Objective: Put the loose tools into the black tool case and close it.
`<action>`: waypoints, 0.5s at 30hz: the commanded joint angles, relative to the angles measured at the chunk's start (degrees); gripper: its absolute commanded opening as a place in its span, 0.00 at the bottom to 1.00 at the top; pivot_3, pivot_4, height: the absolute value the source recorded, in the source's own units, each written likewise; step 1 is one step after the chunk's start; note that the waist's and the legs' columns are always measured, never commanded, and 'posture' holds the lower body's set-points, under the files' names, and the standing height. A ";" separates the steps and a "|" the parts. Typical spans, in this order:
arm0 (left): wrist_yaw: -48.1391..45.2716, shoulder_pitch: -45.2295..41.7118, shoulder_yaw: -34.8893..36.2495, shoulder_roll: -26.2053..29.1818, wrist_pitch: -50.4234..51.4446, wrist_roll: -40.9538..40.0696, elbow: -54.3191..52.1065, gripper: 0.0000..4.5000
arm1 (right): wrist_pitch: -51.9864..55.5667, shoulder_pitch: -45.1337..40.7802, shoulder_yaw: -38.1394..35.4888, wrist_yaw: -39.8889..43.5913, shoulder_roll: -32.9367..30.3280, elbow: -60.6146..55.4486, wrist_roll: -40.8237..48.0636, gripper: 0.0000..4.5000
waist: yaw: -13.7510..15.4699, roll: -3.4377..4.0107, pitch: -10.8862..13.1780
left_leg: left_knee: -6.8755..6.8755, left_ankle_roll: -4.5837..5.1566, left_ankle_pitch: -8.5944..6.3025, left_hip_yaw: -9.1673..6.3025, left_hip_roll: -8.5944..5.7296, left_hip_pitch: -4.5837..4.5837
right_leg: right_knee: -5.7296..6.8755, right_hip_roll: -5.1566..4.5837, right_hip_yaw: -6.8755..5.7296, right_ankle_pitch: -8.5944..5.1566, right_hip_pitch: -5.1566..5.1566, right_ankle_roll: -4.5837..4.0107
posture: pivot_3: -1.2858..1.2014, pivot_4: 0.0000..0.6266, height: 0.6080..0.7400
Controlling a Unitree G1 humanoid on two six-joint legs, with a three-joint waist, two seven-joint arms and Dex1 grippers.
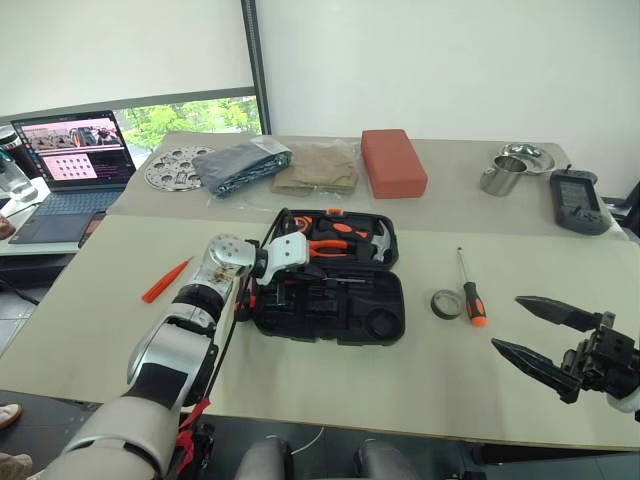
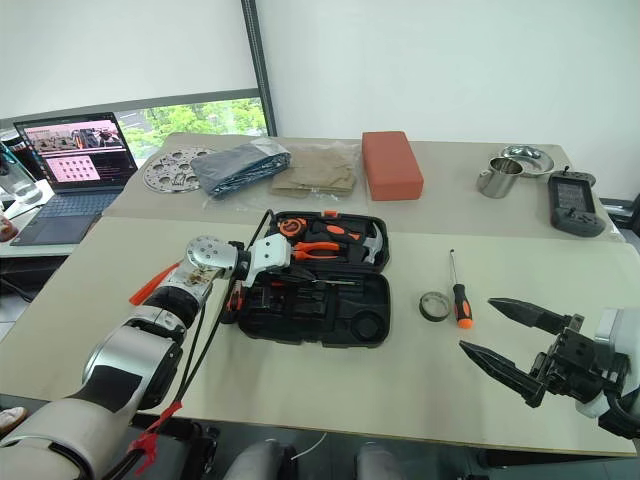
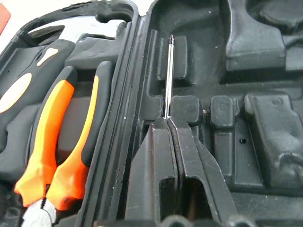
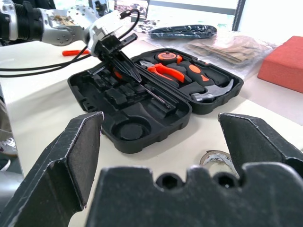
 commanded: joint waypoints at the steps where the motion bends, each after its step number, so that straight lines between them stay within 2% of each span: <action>1: -4.66 -0.49 5.16 0.47 6.36 -7.27 -7.48 0.02 | 1.40 -2.99 3.08 -9.18 -0.23 -0.63 -6.68 1.00 | -0.15 0.00 0.01 | 0.00 0.00 0.00 -0.01 0.01 -0.06 | 0.01 0.01 0.00 0.00 -0.07 -0.01 | 0.52 0.24 1.00; 3: -6.79 0.60 6.61 1.40 11.11 -10.31 -13.53 0.02 | 4.38 -4.84 5.39 -14.22 -0.48 -0.66 -9.52 1.00 | -0.28 0.02 0.00 | -0.02 0.00 0.00 -0.03 0.01 -0.15 | 0.00 0.03 0.00 0.02 -0.15 -0.04 | 0.52 0.24 1.00; 4: -7.86 1.62 7.21 2.24 14.10 -12.00 -17.80 0.13 | 6.27 -6.27 6.79 -17.35 -0.56 -0.58 -11.29 1.00 | -0.25 0.06 -0.01 | -0.05 0.00 0.00 -0.05 0.02 -0.17 | -0.02 0.05 0.01 0.14 -0.15 -0.24 | 0.52 0.24 1.00; 5: -8.64 2.75 7.75 3.26 17.75 -13.75 -22.59 0.18 | 8.38 -7.88 8.21 -20.32 -0.72 -0.26 -13.02 1.00 | -0.37 0.11 -0.03 | -0.07 0.00 0.00 -0.06 0.02 -0.19 | -0.02 0.05 0.02 0.20 -0.18 -0.36 | 0.52 0.24 1.00; 8: -9.30 5.87 8.33 5.88 26.86 -17.48 -34.69 0.43 | 12.85 -11.42 11.28 -25.62 -1.28 0.80 -16.54 1.00 | -0.51 0.23 -0.05 | -0.14 0.00 0.00 -0.09 0.04 -0.18 | -0.04 0.09 0.07 0.21 -0.19 -0.37 | 0.52 0.24 1.00; 10: -8.79 7.81 8.93 8.31 32.34 -19.55 -42.37 0.57 | 14.00 -13.51 13.51 -26.41 -2.12 2.07 -18.47 1.00 | -0.24 0.28 -0.06 | -0.13 0.00 0.00 -0.13 0.03 -0.20 | -0.05 0.09 0.06 0.20 -0.19 -0.37 | 0.52 0.24 1.00; 15: -5.91 15.60 11.89 16.98 42.44 -22.89 -58.22 0.98 | 18.63 -17.33 14.31 -25.59 -1.85 3.55 -15.31 1.00 | -0.26 0.36 -0.08 | -0.08 0.00 0.00 -0.18 0.05 -0.21 | -0.07 0.09 0.08 0.20 -0.14 -0.37 | 0.52 0.24 1.00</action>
